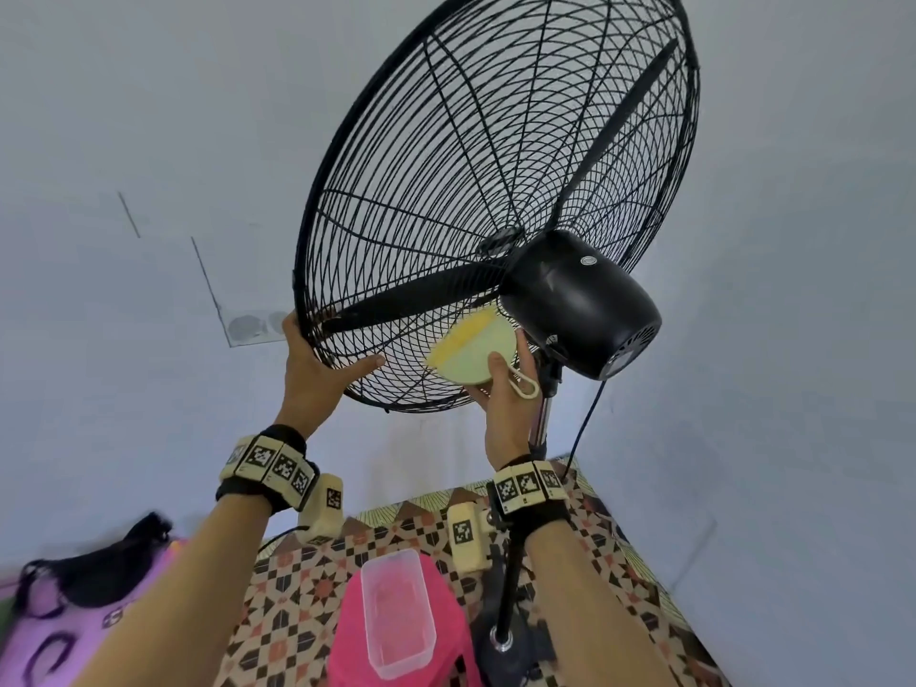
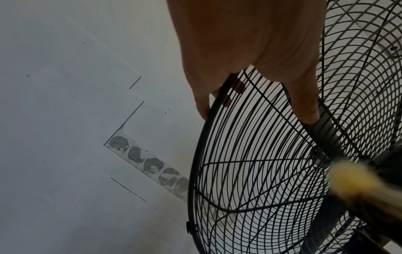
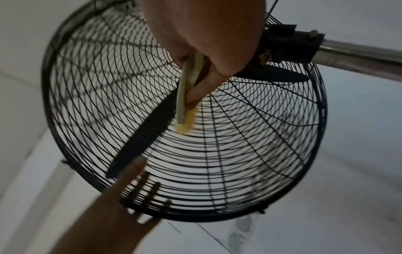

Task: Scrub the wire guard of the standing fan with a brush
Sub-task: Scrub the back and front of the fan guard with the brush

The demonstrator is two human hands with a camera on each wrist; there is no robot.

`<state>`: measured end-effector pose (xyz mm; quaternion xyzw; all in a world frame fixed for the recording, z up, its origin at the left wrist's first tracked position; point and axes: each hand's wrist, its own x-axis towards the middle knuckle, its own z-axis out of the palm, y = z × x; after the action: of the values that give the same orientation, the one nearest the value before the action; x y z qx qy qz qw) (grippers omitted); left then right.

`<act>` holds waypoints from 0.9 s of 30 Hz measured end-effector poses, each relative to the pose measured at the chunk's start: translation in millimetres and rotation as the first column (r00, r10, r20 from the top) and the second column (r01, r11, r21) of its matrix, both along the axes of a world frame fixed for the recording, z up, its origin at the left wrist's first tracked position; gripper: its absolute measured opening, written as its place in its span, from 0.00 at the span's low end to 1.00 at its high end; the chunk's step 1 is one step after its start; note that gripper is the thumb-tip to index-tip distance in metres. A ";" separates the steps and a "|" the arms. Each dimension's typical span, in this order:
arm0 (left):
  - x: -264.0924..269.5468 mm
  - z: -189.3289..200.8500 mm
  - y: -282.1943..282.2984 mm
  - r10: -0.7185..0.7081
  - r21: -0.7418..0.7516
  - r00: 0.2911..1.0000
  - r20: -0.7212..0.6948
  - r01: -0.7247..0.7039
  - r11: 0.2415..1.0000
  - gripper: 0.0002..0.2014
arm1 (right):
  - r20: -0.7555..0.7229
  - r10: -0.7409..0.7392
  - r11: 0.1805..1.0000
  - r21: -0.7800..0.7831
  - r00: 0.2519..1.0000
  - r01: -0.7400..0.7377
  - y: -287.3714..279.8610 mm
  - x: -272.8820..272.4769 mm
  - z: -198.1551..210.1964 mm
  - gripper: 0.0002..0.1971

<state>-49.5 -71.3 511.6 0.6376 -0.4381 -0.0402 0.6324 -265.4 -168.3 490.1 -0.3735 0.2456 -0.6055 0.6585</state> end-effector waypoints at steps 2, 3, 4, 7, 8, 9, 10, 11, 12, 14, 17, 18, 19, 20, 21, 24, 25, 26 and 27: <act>1.1 -2.2 0.1 0.003 -0.005 1.000 -0.005 -0.003 1.000 0.56 | 0.022 0.002 0.999 -0.036 1.000 -0.001 -0.4 3.8 6.2 0.26; 1.3 -2.3 0.3 0.004 -0.004 1.000 -0.009 -0.004 1.000 0.56 | 0.024 0.002 0.999 -0.033 1.000 -0.002 0.5 8.4 7.0 0.26; 1.1 -1.9 0.6 0.006 -0.004 1.000 -0.013 -0.006 1.000 0.56 | 0.026 0.007 1.000 -0.013 1.000 -0.006 2.4 13.3 5.5 0.26; 0.9 -0.8 0.3 0.003 -0.006 1.000 -0.012 -0.003 1.000 0.56 | 0.020 0.025 0.995 0.099 0.999 -0.027 5.0 18.5 -6.5 0.27; 1.0 -0.3 0.3 0.001 -0.002 1.000 -0.008 -0.001 1.000 0.56 | 0.015 0.018 0.992 0.127 1.000 -0.020 3.6 15.5 -10.3 0.27; 0.8 -0.2 0.6 -0.001 0.000 1.000 -0.007 0.001 1.000 0.56 | 0.008 0.014 0.991 0.132 1.000 -0.015 1.5 10.9 -12.5 0.27; 0.7 -0.8 0.9 -0.003 -0.003 1.000 -0.005 0.003 1.000 0.56 | 0.011 0.016 0.994 0.112 1.000 -0.017 -0.5 5.8 -12.9 0.27; 1.4 -0.9 0.8 -0.003 -0.007 1.000 -0.004 0.003 1.000 0.56 | 0.024 0.025 0.997 0.075 0.999 -0.027 -2.1 1.8 -9.9 0.27; 1.0 -0.9 1.0 -0.005 -0.007 1.000 -0.004 0.005 1.000 0.56 | 0.040 0.035 0.998 0.042 0.999 -0.036 -2.5 -0.8 -6.1 0.27; 0.3 -1.4 1.1 -0.012 -0.012 1.000 -0.008 0.012 1.000 0.55 | 0.089 0.060 0.998 0.002 0.994 -0.061 -1.8 -0.3 3.1 0.26; 0.1 -1.7 1.3 -0.010 -0.007 1.000 -0.015 0.010 1.000 0.56 | 0.142 0.098 0.994 0.044 0.985 -0.105 -3.8 13.6 2.1 0.26; -0.2 -1.4 1.5 -0.006 -0.006 1.000 -0.017 0.006 1.000 0.56 | 0.148 0.107 0.990 0.081 0.983 -0.120 -4.1 17.3 -2.6 0.26; -0.2 -0.8 1.4 -0.001 -0.005 1.000 -0.019 0.001 1.000 0.56 | 0.146 0.110 0.984 0.121 0.983 -0.128 -4.8 19.2 -7.5 0.25; -0.2 -0.7 1.4 0.000 -0.003 1.000 -0.021 0.000 1.000 0.56 | 0.140 0.105 0.978 0.166 0.985 -0.128 -6.0 18.6 -12.9 0.25; -0.3 -0.2 1.7 -0.002 -0.001 1.000 -0.019 0.002 1.000 0.56 | 0.135 0.096 0.972 0.200 0.986 -0.122 -7.3 15.8 -17.0 0.25; 0.3 -0.7 2.0 -0.005 -0.001 1.000 -0.009 0.005 1.000 0.56 | 0.159 0.104 0.979 0.156 0.982 -0.129 -13.6 3.1 -18.5 0.24; -0.3 -0.7 2.3 -0.008 -0.002 1.000 -0.010 0.008 1.000 0.56 | 0.180 0.126 0.982 0.115 0.976 -0.148 -14.6 -0.6 -15.0 0.24; -0.9 -0.8 1.9 -0.011 -0.002 1.000 -0.008 0.011 1.000 0.56 | 0.204 0.151 0.983 0.076 0.967 -0.170 -15.3 -2.9 -10.2 0.25; -1.1 -1.3 1.5 -0.010 -0.003 1.000 -0.006 0.010 1.000 0.56 | 0.229 0.179 0.980 0.046 0.957 -0.194 -16.3 -2.7 -6.0 0.25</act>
<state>-50.6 -69.8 510.3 0.6343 -0.4396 -0.0446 0.6343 -268.1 -184.6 484.1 -0.3017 0.1540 -0.5701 0.7485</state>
